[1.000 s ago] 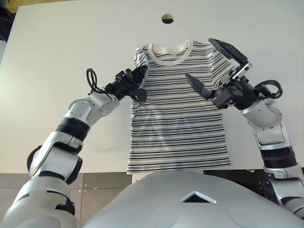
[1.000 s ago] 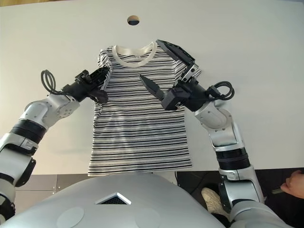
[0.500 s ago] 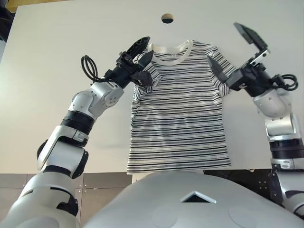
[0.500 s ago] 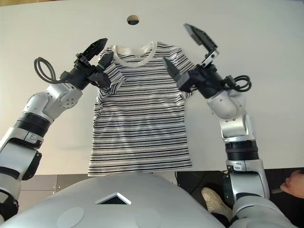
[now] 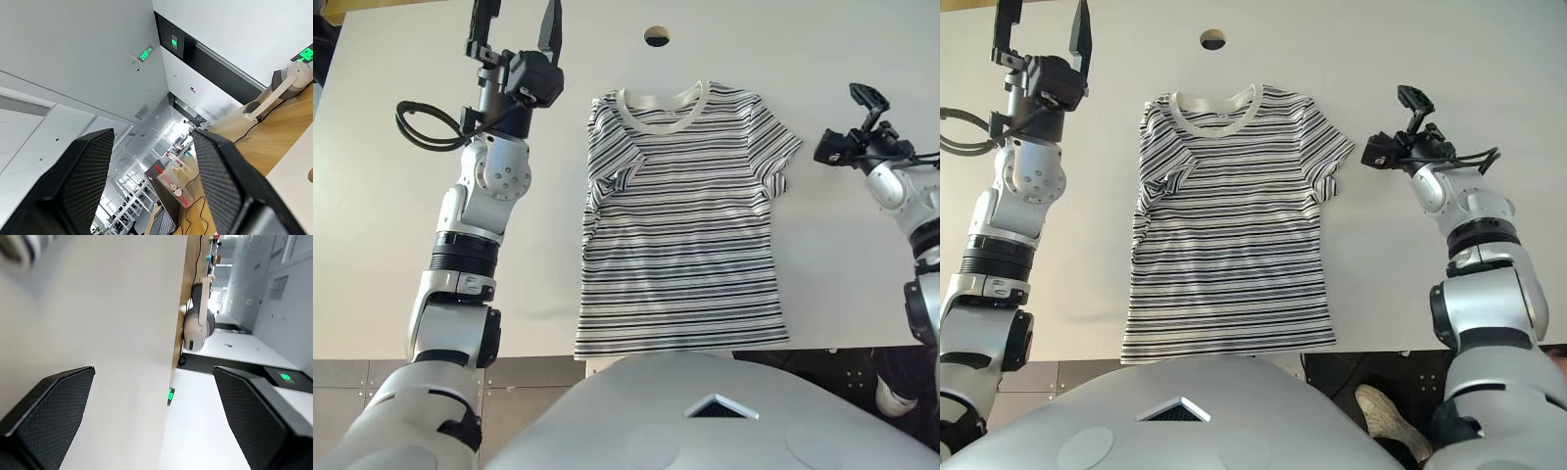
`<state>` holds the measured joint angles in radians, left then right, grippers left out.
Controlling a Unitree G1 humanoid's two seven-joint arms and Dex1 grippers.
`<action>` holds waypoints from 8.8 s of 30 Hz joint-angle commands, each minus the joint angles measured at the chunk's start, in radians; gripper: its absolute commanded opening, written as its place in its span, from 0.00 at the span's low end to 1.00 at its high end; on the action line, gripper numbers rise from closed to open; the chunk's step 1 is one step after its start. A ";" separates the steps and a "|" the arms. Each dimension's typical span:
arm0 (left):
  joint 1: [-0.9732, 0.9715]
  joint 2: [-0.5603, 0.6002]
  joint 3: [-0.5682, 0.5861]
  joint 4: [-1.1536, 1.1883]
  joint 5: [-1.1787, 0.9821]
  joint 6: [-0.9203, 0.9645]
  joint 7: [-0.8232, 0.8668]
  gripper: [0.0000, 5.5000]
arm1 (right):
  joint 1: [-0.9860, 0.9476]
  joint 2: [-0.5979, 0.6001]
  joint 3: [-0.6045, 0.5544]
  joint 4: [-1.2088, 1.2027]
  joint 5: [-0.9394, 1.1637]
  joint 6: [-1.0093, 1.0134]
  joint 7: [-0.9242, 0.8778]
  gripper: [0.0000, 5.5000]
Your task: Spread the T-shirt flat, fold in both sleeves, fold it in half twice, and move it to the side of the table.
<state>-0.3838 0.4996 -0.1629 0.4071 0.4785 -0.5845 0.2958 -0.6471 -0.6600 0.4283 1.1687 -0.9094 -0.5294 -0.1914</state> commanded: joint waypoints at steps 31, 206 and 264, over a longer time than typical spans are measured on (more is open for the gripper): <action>0.000 -0.064 -0.008 0.069 0.093 -0.011 0.010 0.54 | 0.047 -0.014 0.205 -0.041 0.070 -0.181 0.174 0.35; -0.214 -0.006 -0.116 0.784 0.061 0.119 0.103 0.56 | 0.415 -0.067 -0.073 -0.874 0.389 -0.137 0.562 0.55; -0.146 -0.039 -0.025 0.528 0.019 0.044 0.075 0.56 | 0.343 0.142 0.130 -0.794 0.168 0.098 0.268 0.55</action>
<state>-0.5117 0.4403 -0.1764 0.9219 0.4805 -0.5277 0.3739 -0.3190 -0.5381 0.5630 0.3962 -0.7114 -0.4759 0.0626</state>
